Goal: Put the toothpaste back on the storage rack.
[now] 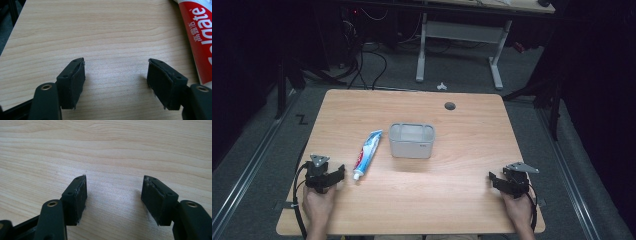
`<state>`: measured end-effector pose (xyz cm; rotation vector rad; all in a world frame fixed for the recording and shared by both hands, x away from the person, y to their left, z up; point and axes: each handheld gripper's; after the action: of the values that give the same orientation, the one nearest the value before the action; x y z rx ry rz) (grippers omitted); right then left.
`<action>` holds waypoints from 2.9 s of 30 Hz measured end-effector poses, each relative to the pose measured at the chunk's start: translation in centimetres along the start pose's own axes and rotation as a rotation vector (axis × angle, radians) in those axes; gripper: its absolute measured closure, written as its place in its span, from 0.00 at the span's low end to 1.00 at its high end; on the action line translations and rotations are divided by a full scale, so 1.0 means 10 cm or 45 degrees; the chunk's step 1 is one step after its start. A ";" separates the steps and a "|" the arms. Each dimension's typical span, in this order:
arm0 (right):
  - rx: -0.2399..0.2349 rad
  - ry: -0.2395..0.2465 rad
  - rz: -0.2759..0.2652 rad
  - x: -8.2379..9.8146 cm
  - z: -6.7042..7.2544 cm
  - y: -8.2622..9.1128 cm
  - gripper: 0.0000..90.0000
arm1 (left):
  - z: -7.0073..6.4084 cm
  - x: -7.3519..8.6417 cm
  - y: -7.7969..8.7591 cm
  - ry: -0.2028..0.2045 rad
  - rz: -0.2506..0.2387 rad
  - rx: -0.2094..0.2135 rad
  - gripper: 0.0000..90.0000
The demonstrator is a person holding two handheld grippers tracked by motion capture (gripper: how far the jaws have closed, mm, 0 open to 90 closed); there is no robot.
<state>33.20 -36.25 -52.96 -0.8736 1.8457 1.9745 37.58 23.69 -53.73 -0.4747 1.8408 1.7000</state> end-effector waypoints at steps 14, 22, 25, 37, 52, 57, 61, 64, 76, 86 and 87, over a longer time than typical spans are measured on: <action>0.001 0.000 0.000 0.00 0.00 0.00 0.42 | 0.00 0.00 0.00 -0.002 -0.001 0.006 0.35; 0.000 0.000 0.000 0.00 0.00 0.00 0.42 | 0.00 -0.01 0.03 -0.027 0.036 0.024 0.34; 0.000 0.000 0.000 0.00 0.00 0.00 0.42 | 0.00 -0.01 0.04 -0.028 0.045 0.030 0.35; 0.000 0.000 0.000 0.00 0.00 0.00 0.42 | 0.03 -0.03 0.17 -0.013 0.025 0.076 0.36; 0.000 0.004 0.001 0.00 0.00 0.00 0.41 | -0.08 -0.15 0.38 -0.063 0.047 0.153 0.40; 0.000 0.005 0.002 0.00 0.01 0.00 0.41 | -0.18 -0.24 0.44 -0.107 0.060 0.178 0.40; -0.001 0.007 0.002 0.00 0.01 0.00 0.41 | -0.28 -0.31 0.44 -0.144 0.076 0.189 0.39; -0.002 0.009 0.002 0.00 0.01 0.00 0.40 | -0.35 -0.37 0.42 -0.165 0.090 0.197 0.39; -0.006 0.012 0.003 0.00 0.01 0.00 0.40 | -0.52 -0.56 0.36 -0.226 0.137 0.217 0.40; -0.009 0.015 0.003 0.01 0.01 0.01 0.40 | -0.67 -0.78 0.23 -0.283 0.195 0.207 0.45; -0.008 0.015 0.003 0.01 0.01 0.01 0.40 | -0.68 -0.80 0.22 -0.283 0.204 0.205 0.45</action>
<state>33.08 -36.16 -52.97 -0.8878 1.8486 1.9819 41.21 16.26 -46.85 -0.0697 1.8721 1.6162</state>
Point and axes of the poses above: each handheld gripper's, and its own axes: y roughly backward along the jaws, x roughly out of its underside, z roughly to its left, and after that the axes turned 9 degrees about z, right-handed
